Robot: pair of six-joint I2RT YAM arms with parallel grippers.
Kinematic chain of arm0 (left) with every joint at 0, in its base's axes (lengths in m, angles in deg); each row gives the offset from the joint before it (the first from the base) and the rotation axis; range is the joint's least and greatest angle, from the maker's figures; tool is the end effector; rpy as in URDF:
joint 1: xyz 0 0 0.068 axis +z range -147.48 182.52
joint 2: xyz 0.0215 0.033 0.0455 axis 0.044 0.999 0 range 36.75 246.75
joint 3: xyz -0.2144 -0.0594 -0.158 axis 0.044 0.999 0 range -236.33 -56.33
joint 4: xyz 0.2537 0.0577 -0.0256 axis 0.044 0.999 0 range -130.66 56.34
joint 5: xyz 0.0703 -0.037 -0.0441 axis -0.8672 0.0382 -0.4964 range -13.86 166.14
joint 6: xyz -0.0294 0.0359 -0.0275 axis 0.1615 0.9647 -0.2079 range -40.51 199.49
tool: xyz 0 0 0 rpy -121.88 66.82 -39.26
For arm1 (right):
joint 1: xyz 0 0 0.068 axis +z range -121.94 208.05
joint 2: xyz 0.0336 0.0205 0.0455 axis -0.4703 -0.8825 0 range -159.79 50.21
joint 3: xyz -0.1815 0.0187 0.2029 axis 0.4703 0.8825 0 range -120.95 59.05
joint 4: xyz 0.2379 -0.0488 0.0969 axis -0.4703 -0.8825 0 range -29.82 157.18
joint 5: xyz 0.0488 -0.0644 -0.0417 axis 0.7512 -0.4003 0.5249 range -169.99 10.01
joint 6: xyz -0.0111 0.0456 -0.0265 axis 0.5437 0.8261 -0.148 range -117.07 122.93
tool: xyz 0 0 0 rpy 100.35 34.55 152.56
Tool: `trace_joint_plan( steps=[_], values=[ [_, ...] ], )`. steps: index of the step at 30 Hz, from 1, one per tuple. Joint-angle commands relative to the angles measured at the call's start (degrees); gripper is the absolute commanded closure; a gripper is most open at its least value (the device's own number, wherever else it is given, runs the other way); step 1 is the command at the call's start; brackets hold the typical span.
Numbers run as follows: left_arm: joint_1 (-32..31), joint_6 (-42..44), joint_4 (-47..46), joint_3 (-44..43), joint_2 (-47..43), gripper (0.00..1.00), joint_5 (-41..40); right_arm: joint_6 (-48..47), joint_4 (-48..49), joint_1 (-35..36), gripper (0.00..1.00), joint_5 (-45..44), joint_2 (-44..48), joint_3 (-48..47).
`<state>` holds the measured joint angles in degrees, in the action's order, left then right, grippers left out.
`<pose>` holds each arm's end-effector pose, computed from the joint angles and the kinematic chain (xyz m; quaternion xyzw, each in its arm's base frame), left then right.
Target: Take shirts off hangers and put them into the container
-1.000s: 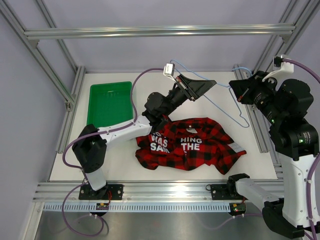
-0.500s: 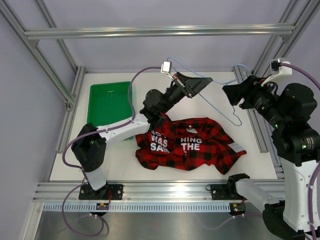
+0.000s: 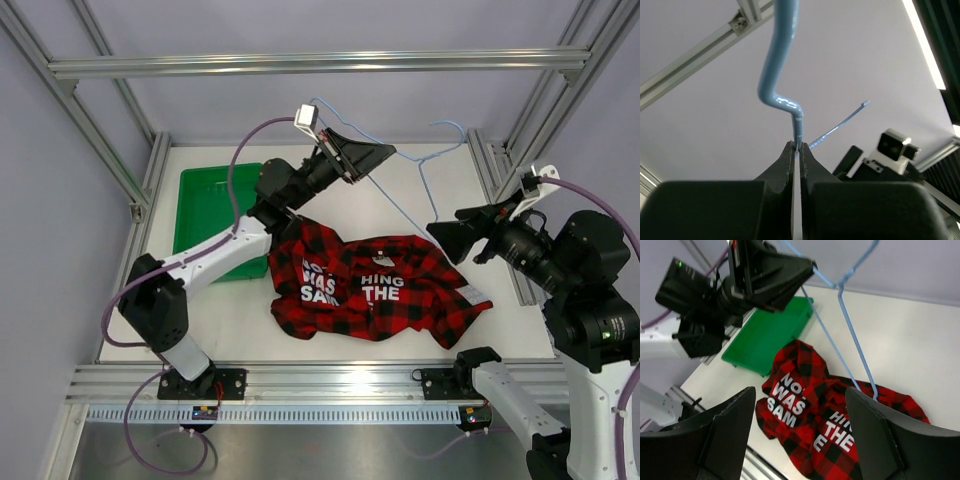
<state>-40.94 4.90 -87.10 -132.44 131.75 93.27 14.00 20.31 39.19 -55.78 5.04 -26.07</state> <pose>0.2759 -0.2758 0.4039 -0.0149 0.5280 -0.7647 0.3691 0.0844 0.0315 0.4913 -0.1395 0.7317 0.2788 0.6061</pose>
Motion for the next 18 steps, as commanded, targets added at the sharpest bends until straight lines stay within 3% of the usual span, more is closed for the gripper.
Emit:
trace_joint_plan(
  steps=[1, 5, 9, 18],
  values=[
    [3.4, -4.9, -1.6, 0.6, -7.5, 1.0, 7.9, -2.0, 2.0, 0.2, 0.2, 9.0, 3.0, 2.5],
    [6.8, -10.8, -7.2, 4.7, -11.9, 1.0, 11.6, -3.2, 1.3, 0.1, 0.23, 7.8, 5.7, 3.1],
    [7.4, -19.2, -13.6, 6.4, -12.4, 1.0, 14.3, -0.4, 4.5, 0.1, 0.33, 12.5, 5.1, 4.7],
    [7.4, -21.1, -16.3, 12.4, -15.9, 1.0, 14.9, 4.5, 13.1, 0.1, 0.35, 23.0, 0.3, 4.1]
  ],
)
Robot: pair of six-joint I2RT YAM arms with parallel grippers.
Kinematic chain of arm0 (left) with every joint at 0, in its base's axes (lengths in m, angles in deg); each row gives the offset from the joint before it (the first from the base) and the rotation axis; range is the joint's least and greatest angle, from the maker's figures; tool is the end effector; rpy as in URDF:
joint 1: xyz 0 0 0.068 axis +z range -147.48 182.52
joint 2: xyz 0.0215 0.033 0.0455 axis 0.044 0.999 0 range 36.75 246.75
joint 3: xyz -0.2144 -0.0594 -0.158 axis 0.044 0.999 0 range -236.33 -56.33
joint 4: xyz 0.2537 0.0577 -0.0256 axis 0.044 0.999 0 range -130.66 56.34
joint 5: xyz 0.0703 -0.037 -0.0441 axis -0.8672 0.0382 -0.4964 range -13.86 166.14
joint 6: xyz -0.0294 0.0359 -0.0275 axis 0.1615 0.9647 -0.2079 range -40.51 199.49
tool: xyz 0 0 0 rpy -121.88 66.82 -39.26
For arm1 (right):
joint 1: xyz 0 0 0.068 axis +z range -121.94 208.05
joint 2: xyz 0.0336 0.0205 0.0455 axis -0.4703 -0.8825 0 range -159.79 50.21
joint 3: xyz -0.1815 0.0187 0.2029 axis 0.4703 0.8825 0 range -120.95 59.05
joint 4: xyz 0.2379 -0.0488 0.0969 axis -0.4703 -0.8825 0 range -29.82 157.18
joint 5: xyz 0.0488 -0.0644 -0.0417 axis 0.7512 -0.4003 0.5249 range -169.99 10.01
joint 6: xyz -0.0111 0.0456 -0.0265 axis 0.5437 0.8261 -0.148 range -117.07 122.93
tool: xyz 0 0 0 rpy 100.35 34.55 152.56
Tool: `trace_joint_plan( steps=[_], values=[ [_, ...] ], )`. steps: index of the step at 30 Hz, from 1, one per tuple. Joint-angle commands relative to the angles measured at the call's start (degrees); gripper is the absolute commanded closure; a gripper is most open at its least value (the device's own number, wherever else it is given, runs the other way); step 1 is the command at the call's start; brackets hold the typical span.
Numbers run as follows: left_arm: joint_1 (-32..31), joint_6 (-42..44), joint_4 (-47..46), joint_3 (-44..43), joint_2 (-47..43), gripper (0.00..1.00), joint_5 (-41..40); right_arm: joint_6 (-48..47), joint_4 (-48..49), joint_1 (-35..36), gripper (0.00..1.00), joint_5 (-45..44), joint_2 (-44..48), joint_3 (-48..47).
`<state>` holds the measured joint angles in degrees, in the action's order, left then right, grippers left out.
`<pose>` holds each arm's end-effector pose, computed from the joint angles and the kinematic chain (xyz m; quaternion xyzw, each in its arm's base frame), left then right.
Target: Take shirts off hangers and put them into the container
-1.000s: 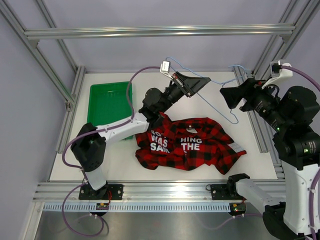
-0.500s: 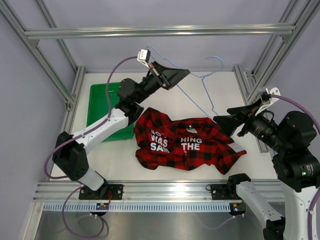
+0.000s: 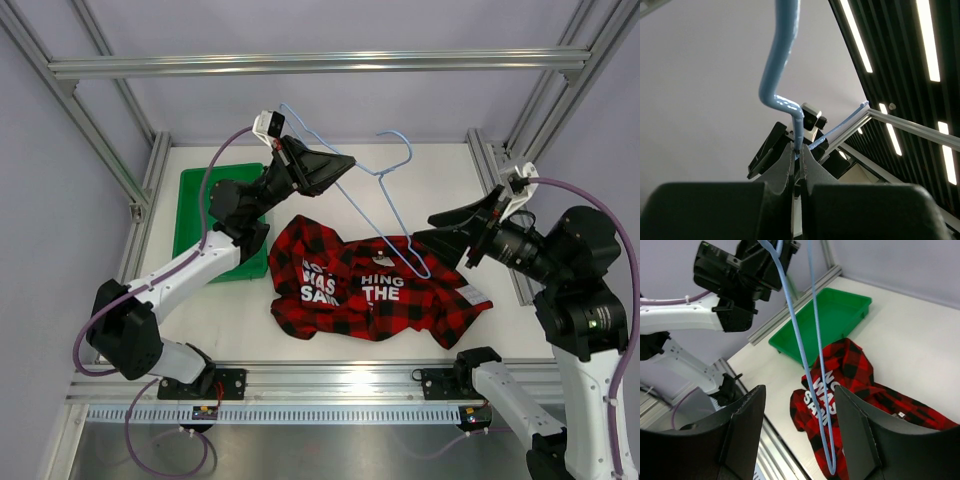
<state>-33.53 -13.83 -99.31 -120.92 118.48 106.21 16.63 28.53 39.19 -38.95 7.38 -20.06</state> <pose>0.2420 -0.1981 0.4293 0.0176 0.4614 -0.8416 0.2803 0.0830 0.0401 0.4822 -0.2275 0.6810 0.3864 0.5789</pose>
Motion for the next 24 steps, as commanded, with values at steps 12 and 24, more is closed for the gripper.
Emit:
trace_joint_plan(
  steps=[12, 24],
  values=[
    [0.1, -3.7, -5.8, 0.9, -2.5, 1.0, 2.1, 6.8, 16.0, 0.0, 0.42, 20.7, -9.3, -0.5],
    [0.0, -5.6, -8.1, 0.6, -0.9, 1.0, 1.5, 17.6, 30.7, 0.0, 0.46, 28.1, -12.0, 4.0]
  ],
)
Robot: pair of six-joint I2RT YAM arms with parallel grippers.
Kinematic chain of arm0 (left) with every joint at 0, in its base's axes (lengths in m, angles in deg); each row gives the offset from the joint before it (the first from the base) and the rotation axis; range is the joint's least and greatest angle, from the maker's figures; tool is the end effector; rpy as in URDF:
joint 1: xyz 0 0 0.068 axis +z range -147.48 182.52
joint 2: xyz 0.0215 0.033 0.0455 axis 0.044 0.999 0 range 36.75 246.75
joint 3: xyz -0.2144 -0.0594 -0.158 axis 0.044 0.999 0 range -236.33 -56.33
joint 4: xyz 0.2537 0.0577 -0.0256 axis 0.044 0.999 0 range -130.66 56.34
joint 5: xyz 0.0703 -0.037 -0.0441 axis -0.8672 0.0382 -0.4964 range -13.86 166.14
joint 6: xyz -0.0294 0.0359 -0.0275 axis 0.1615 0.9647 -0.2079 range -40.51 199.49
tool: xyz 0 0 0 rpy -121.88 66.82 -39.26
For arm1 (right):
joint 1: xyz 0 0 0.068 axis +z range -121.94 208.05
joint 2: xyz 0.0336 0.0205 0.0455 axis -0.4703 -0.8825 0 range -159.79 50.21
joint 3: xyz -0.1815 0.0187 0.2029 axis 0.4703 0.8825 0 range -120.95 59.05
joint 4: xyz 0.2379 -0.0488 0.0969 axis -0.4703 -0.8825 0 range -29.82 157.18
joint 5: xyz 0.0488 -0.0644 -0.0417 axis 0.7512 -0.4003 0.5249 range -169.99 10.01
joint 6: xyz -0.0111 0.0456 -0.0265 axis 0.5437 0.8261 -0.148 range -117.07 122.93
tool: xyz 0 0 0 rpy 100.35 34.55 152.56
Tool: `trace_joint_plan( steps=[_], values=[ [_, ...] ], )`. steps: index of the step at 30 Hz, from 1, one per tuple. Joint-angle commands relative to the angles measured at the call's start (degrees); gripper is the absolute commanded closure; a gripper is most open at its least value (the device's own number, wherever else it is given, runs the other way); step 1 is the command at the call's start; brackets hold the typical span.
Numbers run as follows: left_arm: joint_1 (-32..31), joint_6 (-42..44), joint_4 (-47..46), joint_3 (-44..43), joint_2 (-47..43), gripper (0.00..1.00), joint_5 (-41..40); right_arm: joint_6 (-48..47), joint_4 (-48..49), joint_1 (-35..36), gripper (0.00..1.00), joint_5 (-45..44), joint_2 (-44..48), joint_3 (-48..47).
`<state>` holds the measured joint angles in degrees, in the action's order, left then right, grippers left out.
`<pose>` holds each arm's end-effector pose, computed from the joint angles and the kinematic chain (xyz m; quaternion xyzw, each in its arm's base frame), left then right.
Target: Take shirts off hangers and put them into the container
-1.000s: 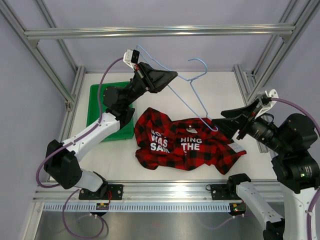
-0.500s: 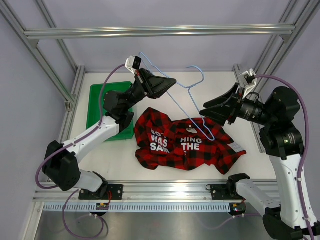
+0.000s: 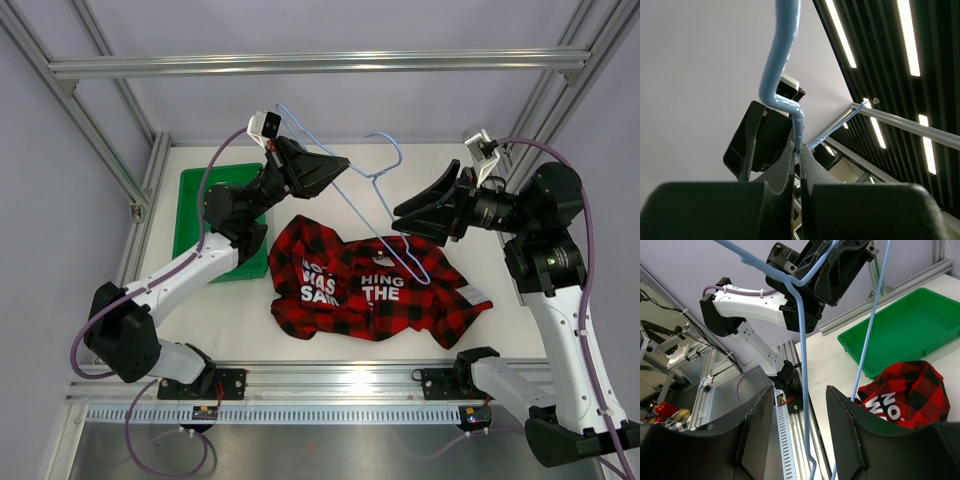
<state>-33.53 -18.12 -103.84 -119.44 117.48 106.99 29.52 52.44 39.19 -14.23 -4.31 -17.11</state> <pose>0.2337 -0.1926 0.4317 0.0250 0.4392 -0.8600 0.2587 0.1511 0.0628 0.4853 -0.3277 0.6066 0.5439 0.4784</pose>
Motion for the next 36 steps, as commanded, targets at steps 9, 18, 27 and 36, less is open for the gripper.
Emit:
trace_joint_plan(
  steps=[9, 18, 27, 36],
  values=[
    [0.0, -1.8, -4.8, -0.6, 1.1, 1.0, 0.5, 9.4, 13.2, 0.1, 0.6, 4.7, -1.6, 3.0],
    [0.0, -2.9, -7.1, 0.3, 2.7, 1.0, -0.1, 13.8, 20.4, 0.0, 1.0, 5.4, -0.9, 6.2],
    [0.0, -3.7, -9.7, 0.4, 4.0, 0.71, -0.4, 15.1, 21.4, 0.1, 1.0, 5.8, -0.3, 6.6],
    [-0.1, -1.6, -10.5, 1.7, 1.4, 0.38, 0.3, 14.5, 20.0, 0.0, 1.0, 3.0, -0.1, 6.4]
  ],
)
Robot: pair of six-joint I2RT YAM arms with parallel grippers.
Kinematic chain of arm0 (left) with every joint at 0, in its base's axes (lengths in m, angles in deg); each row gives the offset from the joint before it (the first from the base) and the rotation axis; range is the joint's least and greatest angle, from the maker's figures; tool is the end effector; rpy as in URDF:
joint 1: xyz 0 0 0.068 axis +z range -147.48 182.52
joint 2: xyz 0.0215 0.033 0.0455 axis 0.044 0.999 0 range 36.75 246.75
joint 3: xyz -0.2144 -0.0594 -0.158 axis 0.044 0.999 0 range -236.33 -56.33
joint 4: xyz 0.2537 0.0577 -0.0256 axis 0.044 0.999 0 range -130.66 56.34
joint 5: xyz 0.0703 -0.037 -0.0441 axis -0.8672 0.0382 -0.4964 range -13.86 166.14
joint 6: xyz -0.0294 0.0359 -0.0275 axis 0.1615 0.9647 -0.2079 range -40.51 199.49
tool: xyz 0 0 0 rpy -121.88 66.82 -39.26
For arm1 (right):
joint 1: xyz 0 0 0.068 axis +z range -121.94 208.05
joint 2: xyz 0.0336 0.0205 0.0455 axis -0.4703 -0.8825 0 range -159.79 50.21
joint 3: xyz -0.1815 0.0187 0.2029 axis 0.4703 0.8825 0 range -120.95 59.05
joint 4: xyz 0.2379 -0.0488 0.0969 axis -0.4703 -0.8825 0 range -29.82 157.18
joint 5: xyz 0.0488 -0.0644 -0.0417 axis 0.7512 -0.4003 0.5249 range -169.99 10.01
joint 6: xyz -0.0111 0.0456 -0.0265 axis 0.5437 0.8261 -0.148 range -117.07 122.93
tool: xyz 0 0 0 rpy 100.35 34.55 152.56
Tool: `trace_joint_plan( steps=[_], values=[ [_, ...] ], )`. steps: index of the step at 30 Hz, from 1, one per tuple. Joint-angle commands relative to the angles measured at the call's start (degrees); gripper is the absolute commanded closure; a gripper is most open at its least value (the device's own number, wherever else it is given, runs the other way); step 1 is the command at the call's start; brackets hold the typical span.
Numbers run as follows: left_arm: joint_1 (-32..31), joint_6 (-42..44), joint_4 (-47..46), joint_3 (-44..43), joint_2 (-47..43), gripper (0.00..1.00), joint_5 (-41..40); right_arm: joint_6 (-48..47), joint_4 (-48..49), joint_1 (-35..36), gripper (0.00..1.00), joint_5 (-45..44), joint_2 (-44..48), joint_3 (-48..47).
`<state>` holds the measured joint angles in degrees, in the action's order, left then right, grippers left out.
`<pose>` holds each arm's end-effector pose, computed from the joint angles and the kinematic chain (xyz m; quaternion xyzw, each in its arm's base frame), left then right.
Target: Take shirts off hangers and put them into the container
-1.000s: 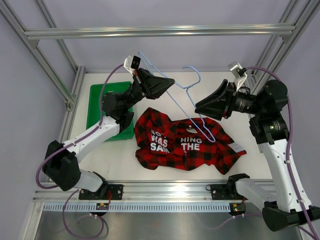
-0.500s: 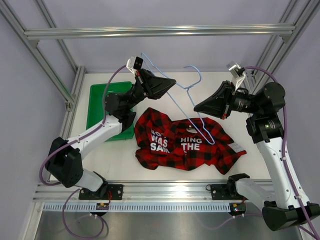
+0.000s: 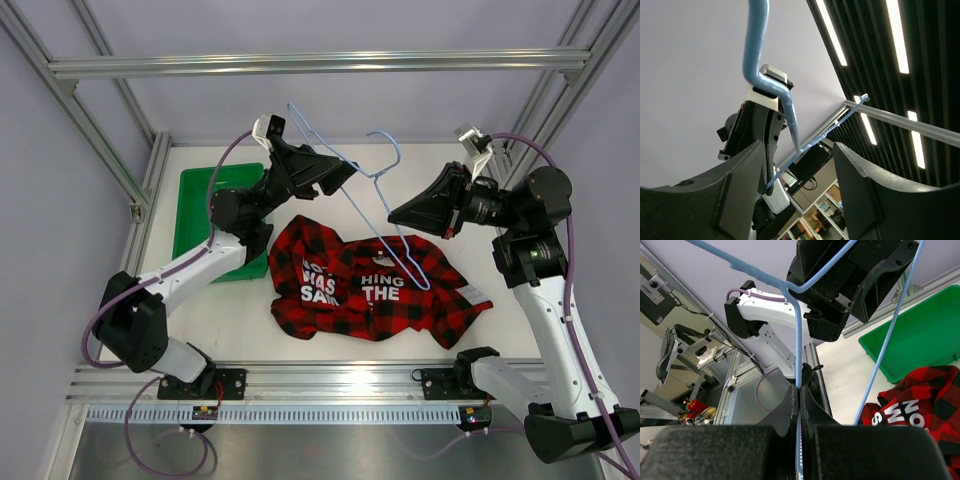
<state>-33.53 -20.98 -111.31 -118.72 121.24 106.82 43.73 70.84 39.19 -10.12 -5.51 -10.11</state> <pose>0.2428 -0.1991 0.4181 0.0275 0.4206 -0.8725 0.2472 0.1683 0.0671 0.4723 -0.3206 0.5887 0.5946 0.4440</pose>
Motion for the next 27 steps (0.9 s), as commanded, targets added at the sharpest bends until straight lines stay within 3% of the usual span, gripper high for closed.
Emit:
trace_joint_plan(
  steps=[1, 2, 5, 8, 10, 11, 12, 13, 14, 15, 18, 20, 23, 27],
  values=[
    [-0.2, 2.0, -2.5, 1.7, -3.0, 0.35, 0.5, 0.4, 1.5, 0.1, 1.0, -2.1, 1.1, -0.8],
    [-0.3, 2.7, -1.7, 2.5, -3.7, 0.31, 0.4, 0.6, 1.2, 0.0, 1.0, -3.8, 1.1, -1.0],
    [-1.2, 8.0, 2.9, 6.1, -8.3, 0.35, 1.1, -1.4, -4.3, 0.0, 1.0, -8.4, 0.6, -2.9],
    [-2.2, 16.9, 13.3, 9.8, -15.4, 0.36, 0.9, -4.3, -11.6, 0.0, 1.0, -13.8, 1.6, -4.6],
    [-3.8, 25.3, 27.8, 11.4, -22.0, 0.36, -0.7, -6.1, -17.2, 0.0, 1.0, -17.4, 2.5, -6.2],
    [-3.8, 28.9, 27.8, 11.1, -24.3, 0.36, -0.7, -6.1, -17.2, 0.0, 1.0, -19.7, 2.5, -6.2],
    [-5.6, 33.7, 40.5, 9.9, -26.8, 0.35, -3.1, -7.5, -21.9, 0.0, 1.0, -22.6, 3.0, -7.5],
    [-7.1, 45.0, 48.3, 8.3, -29.4, 0.34, -5.5, -8.1, -23.6, 0.1, 1.0, -25.7, 3.3, -8.2],
    [-8.9, 50.0, 55.8, 6.3, -33.5, 0.34, -9.3, -8.1, -24.3, 0.0, 1.0, -27.6, 3.5, -8.4],
    [-12.0, 57.2, 65.8, 3.9, -35.3, 0.35, -17.1, -8.4, -28.3, 0.0, 1.0, -30.8, 3.7, -9.5],
    [-15.5, 65.7, 82.9, -1.0, -39.4, 0.41, -34.0, -10.8, -37.3, -0.4, 1.0, -41.8, 2.0, -13.3],
    [-16.0, 71.1, 90.6, -2.6, -40.2, 0.4, -44.1, -10.8, -37.9, -4.7, 1.0, -42.3, -0.2, -13.5],
    [-16.0, 75.1, 94.2, -3.4, -39.9, 0.39, -51.6, -8.0, -35.8, -10.7, 1.0, -35.7, -4.2, -13.9],
    [-15.9, 77.8, 94.2, -2.9, -38.9, 0.37, -55.7, -9.1, -36.0, -13.4, 1.0, -35.8, -9.7, -17.7]
  ],
)
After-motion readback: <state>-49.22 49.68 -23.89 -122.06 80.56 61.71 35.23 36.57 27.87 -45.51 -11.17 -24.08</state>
